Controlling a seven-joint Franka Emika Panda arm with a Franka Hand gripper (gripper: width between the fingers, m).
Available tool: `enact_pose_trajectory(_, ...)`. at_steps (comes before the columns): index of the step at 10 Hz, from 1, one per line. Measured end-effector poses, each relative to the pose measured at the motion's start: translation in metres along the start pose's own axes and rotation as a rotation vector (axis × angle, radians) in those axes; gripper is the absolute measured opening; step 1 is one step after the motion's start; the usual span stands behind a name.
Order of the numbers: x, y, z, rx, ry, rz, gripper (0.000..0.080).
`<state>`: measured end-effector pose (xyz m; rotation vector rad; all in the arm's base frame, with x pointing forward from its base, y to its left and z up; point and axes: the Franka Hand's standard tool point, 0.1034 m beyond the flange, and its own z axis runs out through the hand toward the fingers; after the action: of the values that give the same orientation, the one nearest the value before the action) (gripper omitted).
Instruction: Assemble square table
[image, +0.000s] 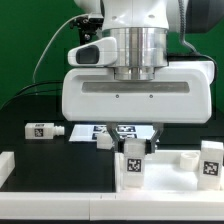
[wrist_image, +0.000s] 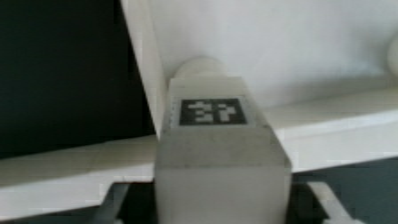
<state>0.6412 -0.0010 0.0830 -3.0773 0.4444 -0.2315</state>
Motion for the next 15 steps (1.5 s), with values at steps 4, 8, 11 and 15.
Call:
enact_pose_trajectory(4,-0.0042,0.007,-0.0004,-0.008,0.039,0.73,0.0284)
enact_pose_trajectory(8,-0.0054,0.0103,-0.0001,0.003,0.026,0.951,0.0285)
enact_pose_trajectory(11,-0.0086,0.0093,-0.0001,0.012,-0.028,1.386,0.0285)
enact_pose_trajectory(15,-0.0093,0.0061,0.0012,0.012,-0.045,1.533,0.0285)
